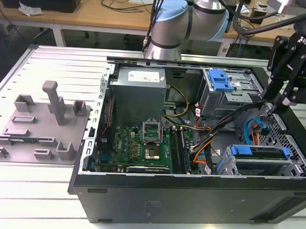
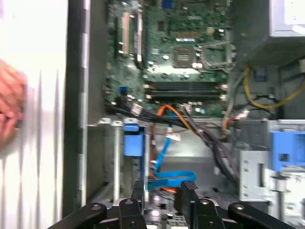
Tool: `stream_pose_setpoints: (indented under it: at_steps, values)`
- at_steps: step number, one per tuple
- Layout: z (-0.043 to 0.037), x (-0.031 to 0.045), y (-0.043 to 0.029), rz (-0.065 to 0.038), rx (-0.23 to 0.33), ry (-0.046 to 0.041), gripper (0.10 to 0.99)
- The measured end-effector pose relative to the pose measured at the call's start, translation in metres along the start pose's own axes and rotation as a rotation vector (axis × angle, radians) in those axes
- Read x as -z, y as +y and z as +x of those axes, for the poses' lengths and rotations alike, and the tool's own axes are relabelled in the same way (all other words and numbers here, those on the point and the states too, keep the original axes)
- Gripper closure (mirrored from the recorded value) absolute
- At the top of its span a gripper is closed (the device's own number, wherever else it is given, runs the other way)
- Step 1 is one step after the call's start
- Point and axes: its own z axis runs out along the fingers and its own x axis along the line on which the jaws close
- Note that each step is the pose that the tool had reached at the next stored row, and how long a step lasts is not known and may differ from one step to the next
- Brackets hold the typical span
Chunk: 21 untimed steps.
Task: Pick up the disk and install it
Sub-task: 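Insert the first disk wire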
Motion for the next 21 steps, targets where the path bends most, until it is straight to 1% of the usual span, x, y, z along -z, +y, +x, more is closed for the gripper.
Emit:
stream_pose_setpoints:
  at_steps: [1, 2, 4, 6, 8, 9, 10, 11, 12, 13, 14, 15, 17, 19, 21]
  values:
    - [-0.0011, 0.0003, -0.0016, 0.000, -0.001, 0.0134, 0.643]
    - [-0.0015, 0.0004, -0.0028, 0.000, -0.003, 0.0223, 0.643]
    - [-0.0023, 0.0002, -0.0034, 0.000, -0.013, 0.0235, 0.643]
    - [-0.0029, 0.0003, -0.0035, 0.011, -0.023, 0.0226, 0.643]
    - [-0.0042, 0.0005, -0.0035, 0.037, -0.033, 0.0218, 0.643]
    - [-0.0054, 0.0006, -0.0035, 0.056, -0.035, 0.0214, 0.643]
    - [-0.0069, 0.0007, -0.0034, 0.082, -0.038, 0.0208, 0.643]
    - [-0.0076, 0.0008, -0.0034, 0.099, -0.039, 0.0205, 0.643]
    - [-0.0081, 0.0008, -0.0034, 0.125, -0.042, 0.0199, 0.643]
    - [-0.0083, 0.0008, -0.0034, 0.141, -0.045, 0.0195, 0.643]
    - [-0.0083, 0.0005, -0.0035, 0.146, -0.059, 0.0193, 0.643]
    - [-0.0091, -0.0013, -0.0036, 0.146, -0.079, 0.0202, 0.643]
    - [-0.0101, -0.0031, -0.0036, 0.145, -0.088, 0.0205, 0.643]
    - [-0.0107, -0.0059, -0.0042, 0.143, -0.110, 0.0210, 0.643]
    - [-0.0116, -0.0078, -0.0046, 0.142, -0.120, 0.0236, 0.643]
